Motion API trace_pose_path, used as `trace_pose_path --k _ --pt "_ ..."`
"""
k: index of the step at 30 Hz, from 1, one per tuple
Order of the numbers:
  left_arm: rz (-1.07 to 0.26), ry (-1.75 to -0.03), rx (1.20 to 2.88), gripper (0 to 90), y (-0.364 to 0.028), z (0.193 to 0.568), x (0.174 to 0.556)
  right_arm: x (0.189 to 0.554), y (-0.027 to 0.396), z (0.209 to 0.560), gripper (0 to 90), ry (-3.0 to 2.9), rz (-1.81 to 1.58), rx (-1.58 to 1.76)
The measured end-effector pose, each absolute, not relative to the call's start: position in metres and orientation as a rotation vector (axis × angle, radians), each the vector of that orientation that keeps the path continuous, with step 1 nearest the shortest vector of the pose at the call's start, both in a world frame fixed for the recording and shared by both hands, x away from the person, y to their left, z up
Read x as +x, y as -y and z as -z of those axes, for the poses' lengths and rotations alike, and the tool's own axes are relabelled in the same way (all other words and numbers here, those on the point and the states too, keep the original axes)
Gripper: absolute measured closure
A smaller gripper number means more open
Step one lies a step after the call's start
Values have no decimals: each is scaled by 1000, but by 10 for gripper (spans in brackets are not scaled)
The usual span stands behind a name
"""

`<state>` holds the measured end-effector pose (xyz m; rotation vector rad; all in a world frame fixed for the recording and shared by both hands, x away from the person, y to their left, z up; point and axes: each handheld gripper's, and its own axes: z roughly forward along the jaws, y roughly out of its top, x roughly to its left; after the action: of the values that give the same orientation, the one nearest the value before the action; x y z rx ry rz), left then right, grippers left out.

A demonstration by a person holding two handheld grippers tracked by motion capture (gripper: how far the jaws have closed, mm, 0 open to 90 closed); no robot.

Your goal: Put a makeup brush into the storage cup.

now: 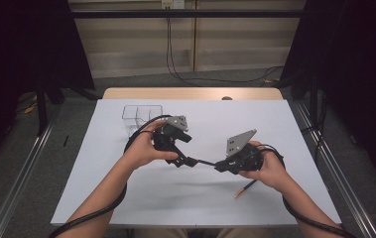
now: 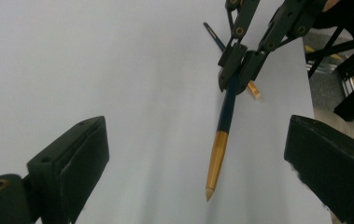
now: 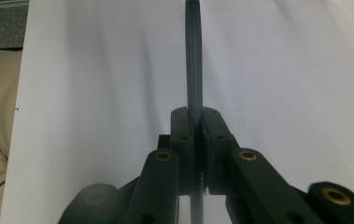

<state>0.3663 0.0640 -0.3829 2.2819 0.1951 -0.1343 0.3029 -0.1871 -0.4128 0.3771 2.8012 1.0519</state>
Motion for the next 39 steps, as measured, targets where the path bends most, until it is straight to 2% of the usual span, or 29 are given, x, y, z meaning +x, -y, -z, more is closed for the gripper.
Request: trace_pose_path --k 24,39 --pt "114 -241 1936 59 -81 400 358 301 191 411 849 -2745 -1150 387" --pt "93 -258 1886 38 -91 405 358 301 190 409 849 -2652 -1261 431"
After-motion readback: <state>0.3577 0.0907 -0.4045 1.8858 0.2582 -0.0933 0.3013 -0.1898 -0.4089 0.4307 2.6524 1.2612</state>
